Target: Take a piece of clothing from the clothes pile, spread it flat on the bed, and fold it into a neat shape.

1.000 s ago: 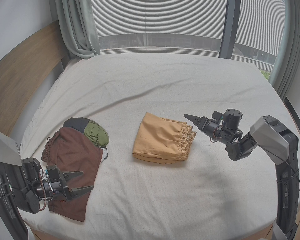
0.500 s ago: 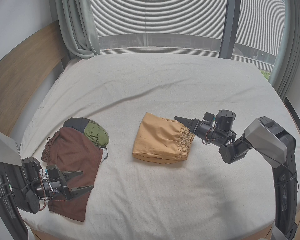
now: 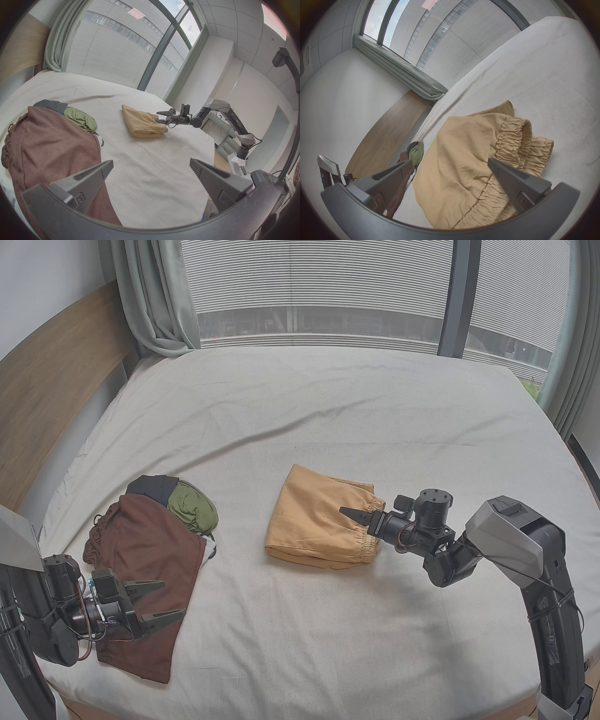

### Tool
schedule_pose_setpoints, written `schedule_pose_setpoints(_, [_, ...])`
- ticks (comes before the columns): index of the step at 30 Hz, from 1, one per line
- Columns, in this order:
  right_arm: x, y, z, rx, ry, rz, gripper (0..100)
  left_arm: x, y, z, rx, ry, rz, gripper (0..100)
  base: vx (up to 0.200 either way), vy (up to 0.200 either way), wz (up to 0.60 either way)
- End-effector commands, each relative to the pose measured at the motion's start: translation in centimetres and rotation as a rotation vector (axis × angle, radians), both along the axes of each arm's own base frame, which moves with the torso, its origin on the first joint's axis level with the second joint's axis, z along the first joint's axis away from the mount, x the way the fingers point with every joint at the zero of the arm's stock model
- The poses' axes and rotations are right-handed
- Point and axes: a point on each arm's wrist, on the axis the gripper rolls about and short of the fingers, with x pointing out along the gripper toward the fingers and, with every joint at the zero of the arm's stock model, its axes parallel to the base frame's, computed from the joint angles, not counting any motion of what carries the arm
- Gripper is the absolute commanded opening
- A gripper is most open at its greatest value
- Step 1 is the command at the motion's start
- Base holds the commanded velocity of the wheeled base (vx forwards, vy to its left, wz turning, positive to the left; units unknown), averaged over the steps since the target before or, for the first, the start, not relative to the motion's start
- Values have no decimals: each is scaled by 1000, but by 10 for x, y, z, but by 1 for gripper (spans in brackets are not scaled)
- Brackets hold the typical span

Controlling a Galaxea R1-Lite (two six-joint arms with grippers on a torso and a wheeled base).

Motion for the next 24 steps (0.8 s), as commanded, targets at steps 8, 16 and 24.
schedule_pose_setpoints(8, [-3, -1, 32, 15, -54, -52, 100, 0, 0, 1, -6, -6, -12, 100, 0, 0, 0])
schedule_pose_setpoints(16, [-62, -16, 118, 17, -162, -54, 100, -6, 7, 31, -20, -108, -28, 100, 0, 0, 0])
schedule_pose_setpoints(24, [-157, -53, 163, -104, -282, -63, 100, -34, -18, 67, -27, -199, -113, 100, 0, 0, 0])
